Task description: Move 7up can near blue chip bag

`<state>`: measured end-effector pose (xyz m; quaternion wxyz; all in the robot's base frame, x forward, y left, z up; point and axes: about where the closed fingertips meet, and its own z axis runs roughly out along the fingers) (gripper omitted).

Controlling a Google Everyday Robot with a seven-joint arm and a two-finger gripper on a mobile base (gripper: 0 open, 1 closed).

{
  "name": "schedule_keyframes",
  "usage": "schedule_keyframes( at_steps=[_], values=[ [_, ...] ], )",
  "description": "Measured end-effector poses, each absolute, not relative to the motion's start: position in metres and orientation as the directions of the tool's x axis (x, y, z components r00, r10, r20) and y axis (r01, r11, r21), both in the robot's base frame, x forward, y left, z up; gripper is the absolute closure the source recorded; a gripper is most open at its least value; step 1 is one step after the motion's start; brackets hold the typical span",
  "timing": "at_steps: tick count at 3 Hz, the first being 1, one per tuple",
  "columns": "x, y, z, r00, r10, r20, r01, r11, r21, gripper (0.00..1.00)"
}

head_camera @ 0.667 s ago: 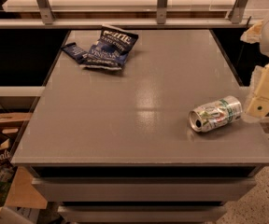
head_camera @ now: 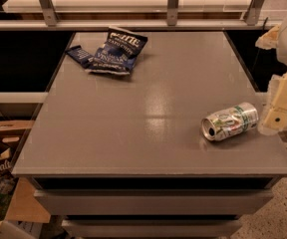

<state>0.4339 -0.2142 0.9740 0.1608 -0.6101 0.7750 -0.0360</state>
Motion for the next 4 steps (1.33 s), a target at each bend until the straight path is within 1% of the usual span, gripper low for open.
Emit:
schedule_keyframes(
  at_steps=[1, 2, 4],
  values=[
    [0.435, -0.212, 0.962, -0.125, -0.970, -0.207, -0.951, 0.176, -0.252, 0.00],
    [0.439, -0.211, 0.941, -0.001, -0.975, -0.223, -0.968, 0.057, -0.244, 0.00],
    [0.460, -0.209, 0.891, 0.188, -0.947, -0.259, -0.972, -0.141, -0.188, 0.00]
  ],
)
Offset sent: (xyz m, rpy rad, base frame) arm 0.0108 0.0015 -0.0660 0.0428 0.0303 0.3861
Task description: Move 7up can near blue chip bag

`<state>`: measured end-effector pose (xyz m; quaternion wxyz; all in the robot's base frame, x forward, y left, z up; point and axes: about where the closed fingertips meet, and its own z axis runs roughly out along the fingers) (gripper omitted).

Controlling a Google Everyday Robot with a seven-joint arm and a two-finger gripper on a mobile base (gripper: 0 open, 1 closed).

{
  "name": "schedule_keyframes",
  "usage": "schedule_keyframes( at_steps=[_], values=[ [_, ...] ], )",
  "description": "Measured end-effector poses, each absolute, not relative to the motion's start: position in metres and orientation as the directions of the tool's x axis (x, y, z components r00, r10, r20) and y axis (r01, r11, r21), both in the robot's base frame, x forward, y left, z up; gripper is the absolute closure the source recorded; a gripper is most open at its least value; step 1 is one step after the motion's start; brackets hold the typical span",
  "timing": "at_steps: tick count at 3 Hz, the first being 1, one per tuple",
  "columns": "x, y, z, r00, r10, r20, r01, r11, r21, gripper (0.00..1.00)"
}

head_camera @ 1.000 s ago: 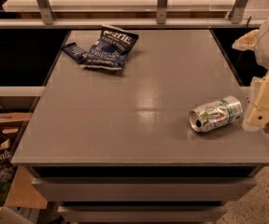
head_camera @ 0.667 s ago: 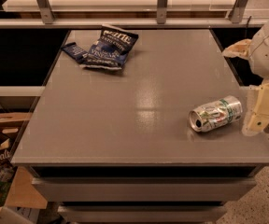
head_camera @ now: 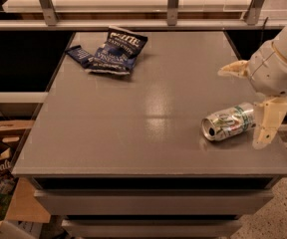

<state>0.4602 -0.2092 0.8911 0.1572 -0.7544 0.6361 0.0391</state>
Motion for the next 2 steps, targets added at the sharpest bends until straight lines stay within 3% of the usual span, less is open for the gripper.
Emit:
schedule_keyframes(
  at_steps=[1, 2],
  values=[
    [0.468, -0.206, 0.869, 0.222, -0.935, -0.277, -0.971, -0.186, -0.149, 0.17],
    [0.473, -0.205, 0.851, 0.233, -0.927, -0.294, -0.971, -0.207, -0.117, 0.41]
  ],
)
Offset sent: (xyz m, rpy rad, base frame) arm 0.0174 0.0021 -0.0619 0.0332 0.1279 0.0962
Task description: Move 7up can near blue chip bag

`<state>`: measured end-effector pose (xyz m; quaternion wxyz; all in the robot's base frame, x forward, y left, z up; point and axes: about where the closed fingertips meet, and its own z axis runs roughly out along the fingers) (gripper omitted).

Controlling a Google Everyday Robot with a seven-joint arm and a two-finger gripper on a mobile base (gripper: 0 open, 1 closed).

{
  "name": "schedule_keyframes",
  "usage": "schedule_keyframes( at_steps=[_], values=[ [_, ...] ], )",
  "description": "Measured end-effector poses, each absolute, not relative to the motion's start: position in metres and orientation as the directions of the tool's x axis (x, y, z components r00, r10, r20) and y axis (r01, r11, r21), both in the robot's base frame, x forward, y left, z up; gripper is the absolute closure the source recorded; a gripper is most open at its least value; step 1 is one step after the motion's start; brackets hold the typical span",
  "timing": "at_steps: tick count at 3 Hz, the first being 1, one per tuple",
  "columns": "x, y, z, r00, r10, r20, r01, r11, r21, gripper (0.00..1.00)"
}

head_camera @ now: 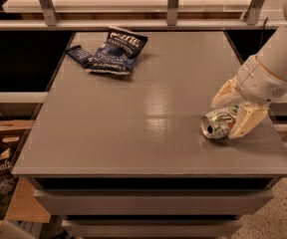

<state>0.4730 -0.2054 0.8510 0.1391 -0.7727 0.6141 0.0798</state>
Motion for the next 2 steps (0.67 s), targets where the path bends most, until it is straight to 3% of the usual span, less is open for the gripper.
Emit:
schedule_keyframes(
  at_steps=[2],
  values=[
    [0.493, -0.211, 0.854, 0.245, -0.927, -0.284, -0.967, -0.212, -0.141, 0.87]
  ],
)
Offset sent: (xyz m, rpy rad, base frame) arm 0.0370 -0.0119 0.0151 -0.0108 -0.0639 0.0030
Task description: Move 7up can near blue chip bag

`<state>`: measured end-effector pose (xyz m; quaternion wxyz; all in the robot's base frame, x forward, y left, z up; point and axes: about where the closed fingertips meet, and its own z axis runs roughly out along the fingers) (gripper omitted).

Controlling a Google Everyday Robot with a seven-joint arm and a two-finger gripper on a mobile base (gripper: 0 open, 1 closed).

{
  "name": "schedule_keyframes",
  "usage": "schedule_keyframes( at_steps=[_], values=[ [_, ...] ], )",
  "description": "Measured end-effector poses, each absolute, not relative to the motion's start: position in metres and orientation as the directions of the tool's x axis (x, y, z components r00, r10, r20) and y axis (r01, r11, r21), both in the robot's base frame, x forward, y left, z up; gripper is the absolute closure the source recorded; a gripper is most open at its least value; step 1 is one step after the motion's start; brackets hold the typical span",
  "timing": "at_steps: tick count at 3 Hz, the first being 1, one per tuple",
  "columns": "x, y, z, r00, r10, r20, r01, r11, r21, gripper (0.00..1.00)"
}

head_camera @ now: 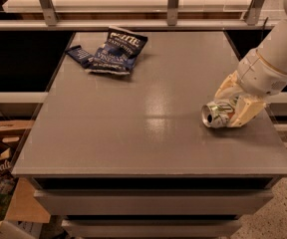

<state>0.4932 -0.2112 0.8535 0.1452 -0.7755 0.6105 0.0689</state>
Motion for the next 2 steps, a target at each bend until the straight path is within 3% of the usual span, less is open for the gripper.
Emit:
schedule_keyframes(
  at_steps=[1, 2],
  values=[
    [0.516, -0.211, 0.869, 0.262, -0.929, -0.261, -0.957, -0.215, -0.195, 1.00],
    [0.553, -0.195, 0.887, 0.288, -0.924, -0.250, -0.938, -0.220, -0.267, 1.00]
  ],
)
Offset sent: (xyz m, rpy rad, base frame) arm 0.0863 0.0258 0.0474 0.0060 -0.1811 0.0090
